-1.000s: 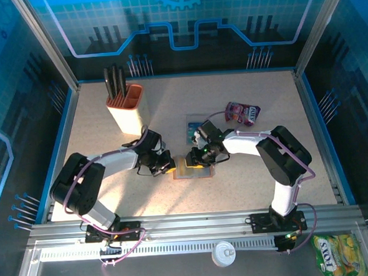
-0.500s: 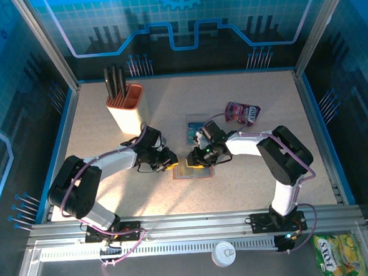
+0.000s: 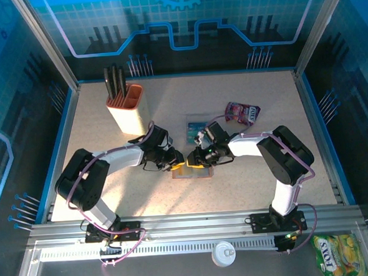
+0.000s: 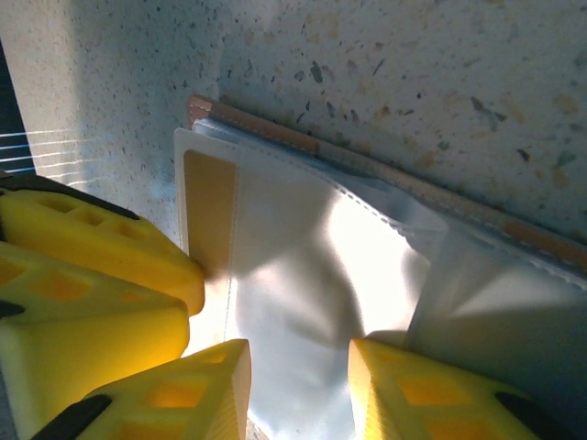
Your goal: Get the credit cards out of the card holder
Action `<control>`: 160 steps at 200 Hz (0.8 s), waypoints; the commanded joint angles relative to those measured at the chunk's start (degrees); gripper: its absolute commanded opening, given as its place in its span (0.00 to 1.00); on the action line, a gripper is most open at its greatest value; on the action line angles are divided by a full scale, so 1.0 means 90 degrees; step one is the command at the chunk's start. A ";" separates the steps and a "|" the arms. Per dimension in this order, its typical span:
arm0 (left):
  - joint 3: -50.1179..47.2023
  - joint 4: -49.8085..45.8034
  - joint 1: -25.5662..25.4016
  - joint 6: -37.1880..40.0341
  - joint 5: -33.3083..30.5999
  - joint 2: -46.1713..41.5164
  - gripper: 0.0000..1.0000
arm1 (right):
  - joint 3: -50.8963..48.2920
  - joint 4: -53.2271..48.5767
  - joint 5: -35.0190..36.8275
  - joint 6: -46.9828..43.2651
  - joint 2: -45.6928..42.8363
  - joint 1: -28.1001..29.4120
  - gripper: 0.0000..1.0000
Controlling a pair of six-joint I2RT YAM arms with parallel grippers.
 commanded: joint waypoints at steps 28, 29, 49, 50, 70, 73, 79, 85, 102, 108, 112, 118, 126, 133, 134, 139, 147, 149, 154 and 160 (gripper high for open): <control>-0.0072 0.0326 -0.0069 -0.0184 0.0240 0.0208 0.27 | -0.0262 0.0221 -0.0158 0.0091 0.0030 -0.0118 0.35; -0.0069 0.0329 -0.0066 -0.0183 0.0245 0.0210 0.27 | -0.0267 0.0224 -0.0156 0.0095 0.0029 -0.0118 0.35; -0.0069 0.0405 -0.0077 -0.0224 0.0282 0.0270 0.28 | -0.0315 0.0304 -0.0179 0.0118 0.0018 -0.0137 0.35; -0.0073 0.0413 -0.0074 -0.0222 0.0291 0.0271 0.28 | -0.0318 0.0310 -0.0186 0.0123 0.0014 -0.0138 0.35; -0.0072 0.0509 -0.0091 -0.0270 0.0355 0.0318 0.28 | -0.0330 0.0340 -0.0203 0.0129 0.0006 -0.0151 0.35; -0.0068 0.0513 -0.0084 -0.0277 0.0361 0.0325 0.28 | -0.0337 0.0343 -0.0202 0.0125 0.0001 -0.0148 0.35; -0.0072 0.0542 -0.0086 -0.0290 0.0365 0.0330 0.28 | -0.0349 0.0354 -0.0203 0.0131 -0.0002 -0.0147 0.35; -0.0073 0.0561 -0.0096 -0.0303 0.0377 0.0323 0.27 | -0.0357 0.0369 -0.0207 0.0139 -0.0006 -0.0147 0.35; -0.0058 0.0577 -0.0101 -0.0323 0.0395 0.0325 0.25 | -0.0385 0.0466 -0.0237 0.0191 -0.0047 -0.0156 0.35; -0.0057 0.0581 -0.0093 -0.0322 0.0404 0.0315 0.25 | -0.0397 0.0534 -0.0249 0.0211 -0.0083 -0.0150 0.35; -0.0048 0.0579 -0.0093 -0.0323 0.0411 0.0311 0.24 | -0.0419 0.0612 -0.0276 0.0215 -0.0116 -0.0151 0.35; -0.0042 0.0577 -0.0100 -0.0327 0.0415 0.0301 0.24 | -0.0451 0.0726 -0.0326 0.0247 -0.0172 -0.0156 0.35; -0.0025 0.0568 -0.0099 -0.0328 0.0421 0.0277 0.24 | -0.0508 0.0879 -0.0368 0.0293 -0.0270 -0.0152 0.35; -0.0024 0.0551 -0.0096 -0.0333 0.0435 0.0258 0.24 | -0.0543 0.0947 -0.0361 0.0292 -0.0372 -0.0162 0.36; -0.0016 0.0554 -0.0099 -0.0335 0.0436 0.0255 0.24 | -0.0544 0.0953 -0.0361 0.0288 -0.0387 -0.0164 0.35; -0.0010 0.0544 -0.0101 -0.0338 0.0431 0.0229 0.24 | -0.0550 0.0950 -0.0351 0.0286 -0.0467 -0.0157 0.36; -0.0007 0.0518 -0.0104 -0.0338 0.0430 0.0191 0.24 | -0.0558 0.0934 -0.0317 0.0257 -0.0589 -0.0162 0.36; -0.0005 0.0513 -0.0099 -0.0340 0.0427 0.0181 0.24 | -0.0556 0.0929 -0.0298 0.0251 -0.0614 -0.0161 0.36; 0.0010 0.0490 -0.0104 -0.0333 0.0435 0.0160 0.24 | -0.0565 0.0907 -0.0276 0.0231 -0.0700 -0.0167 0.36; 0.0012 0.0474 -0.0106 -0.0338 0.0433 0.0139 0.24 | -0.0583 0.0878 -0.0238 0.0203 -0.0798 -0.0172 0.36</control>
